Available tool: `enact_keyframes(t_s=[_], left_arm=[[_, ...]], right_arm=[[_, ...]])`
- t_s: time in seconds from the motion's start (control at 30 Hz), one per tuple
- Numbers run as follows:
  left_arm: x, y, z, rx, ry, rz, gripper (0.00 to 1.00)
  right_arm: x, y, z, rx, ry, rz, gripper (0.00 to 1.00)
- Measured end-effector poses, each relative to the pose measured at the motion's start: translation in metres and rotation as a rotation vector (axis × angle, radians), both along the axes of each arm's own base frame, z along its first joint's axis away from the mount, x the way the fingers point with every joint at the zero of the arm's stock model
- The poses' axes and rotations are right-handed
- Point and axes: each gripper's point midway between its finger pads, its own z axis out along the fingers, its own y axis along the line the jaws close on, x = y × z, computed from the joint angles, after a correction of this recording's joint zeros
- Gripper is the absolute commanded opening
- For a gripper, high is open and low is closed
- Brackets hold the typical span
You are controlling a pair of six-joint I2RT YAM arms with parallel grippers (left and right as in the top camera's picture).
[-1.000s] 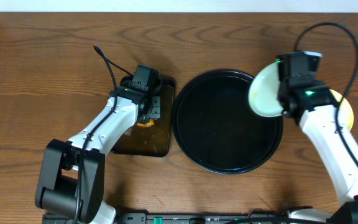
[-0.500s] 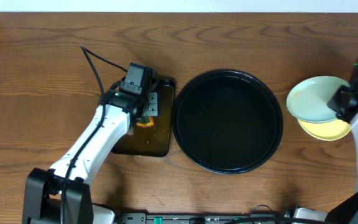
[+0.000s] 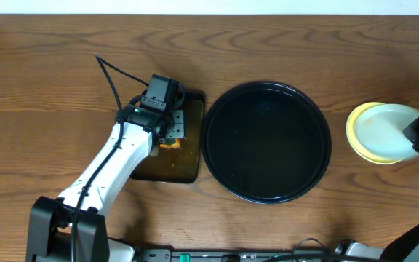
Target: Clean dirty plates on tray and stack at the side
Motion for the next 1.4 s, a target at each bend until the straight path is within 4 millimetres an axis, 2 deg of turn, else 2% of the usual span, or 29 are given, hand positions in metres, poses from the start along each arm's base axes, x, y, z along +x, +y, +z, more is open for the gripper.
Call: enact_keyframes(t_s=[0.1, 0.17, 0.4, 0.53, 0.73, 0.77, 0.87, 1.03, 1.13, 1.23, 1.4], left_arm=[[0.0, 0.0, 0.0, 0.0, 0.0, 0.0, 0.59], [0.0, 0.0, 0.0, 0.0, 0.001, 0.0, 0.64], [-0.009, 0.003, -0.004, 0.012, 0.039, 0.0, 0.64], [-0.012, 0.004, -0.005, 0.016, 0.051, 0.0, 0.67], [-0.017, 0.005, 0.009, 0.01, 0.03, 0.001, 0.7], [-0.02, 0.007, 0.011, 0.01, 0.036, 0.004, 0.74], [-0.031, 0.014, 0.013, 0.016, 0.082, 0.033, 0.77], [-0.049, 0.038, 0.017, 0.034, 0.177, 0.11, 0.77], [-0.057, 0.046, 0.023, 0.035, 0.189, 0.135, 0.77], [-0.06, 0.046, 0.037, 0.021, 0.143, 0.13, 0.77], [-0.07, 0.04, 0.069, -0.017, 0.009, 0.102, 0.77]], right_arm=[[0.008, 0.004, 0.001, 0.025, -0.035, 0.027, 0.54], [0.012, 0.011, 0.0, 0.058, -0.054, 0.055, 0.54], [0.024, 0.047, -0.005, 0.216, -0.098, 0.19, 0.56], [0.032, 0.08, -0.006, 0.295, -0.107, 0.331, 0.63], [0.042, 0.14, -0.008, 0.34, -0.071, 0.578, 0.91], [0.043, 0.151, -0.008, 0.342, -0.062, 0.613, 0.93], [0.043, 0.179, -0.011, 0.34, -0.021, 0.704, 0.99], [0.024, 0.217, -0.021, 0.345, 0.104, 0.809, 0.99], [0.016, 0.229, -0.022, 0.343, 0.143, 0.845, 0.99], [0.009, 0.234, -0.015, 0.335, 0.148, 0.861, 0.99], [0.001, 0.231, 0.018, 0.261, 0.059, 0.868, 0.99]])
